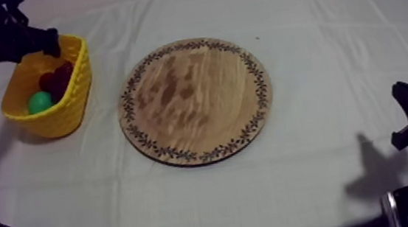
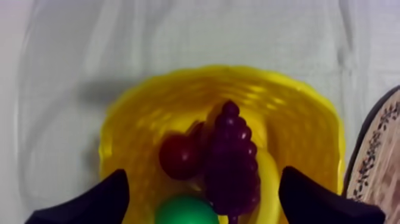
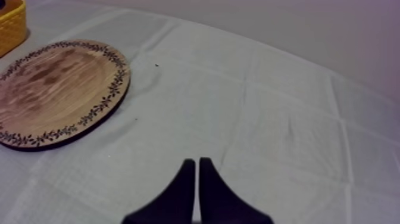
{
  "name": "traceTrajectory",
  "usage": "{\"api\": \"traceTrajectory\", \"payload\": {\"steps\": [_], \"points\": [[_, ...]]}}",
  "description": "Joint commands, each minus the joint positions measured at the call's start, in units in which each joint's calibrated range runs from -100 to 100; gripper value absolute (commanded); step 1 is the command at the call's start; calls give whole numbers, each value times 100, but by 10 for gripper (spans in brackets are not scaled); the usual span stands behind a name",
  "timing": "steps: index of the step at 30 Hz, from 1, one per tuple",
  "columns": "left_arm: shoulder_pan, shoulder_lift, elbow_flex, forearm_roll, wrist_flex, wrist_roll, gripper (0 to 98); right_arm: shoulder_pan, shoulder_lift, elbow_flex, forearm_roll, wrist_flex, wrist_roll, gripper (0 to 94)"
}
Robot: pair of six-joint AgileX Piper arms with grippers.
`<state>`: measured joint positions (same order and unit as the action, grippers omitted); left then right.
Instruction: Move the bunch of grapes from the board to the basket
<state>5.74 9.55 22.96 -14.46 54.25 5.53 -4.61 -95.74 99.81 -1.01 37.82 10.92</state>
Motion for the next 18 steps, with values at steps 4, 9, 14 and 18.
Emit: {"api": "traceTrajectory", "payload": {"steps": [4,9,14,18], "points": [[-75,-568,99,56,-431,-38,695,2,-1,-3,1,0,0,4],[-114,-1252,303,44,-799,-61,386,2,-1,-3,1,0,0,4],[-155,-2128,666,88,-1016,-111,196,2,-1,-3,1,0,0,4],[-205,-2981,1152,101,-1176,-133,147,2,-1,-3,1,0,0,4]]}}
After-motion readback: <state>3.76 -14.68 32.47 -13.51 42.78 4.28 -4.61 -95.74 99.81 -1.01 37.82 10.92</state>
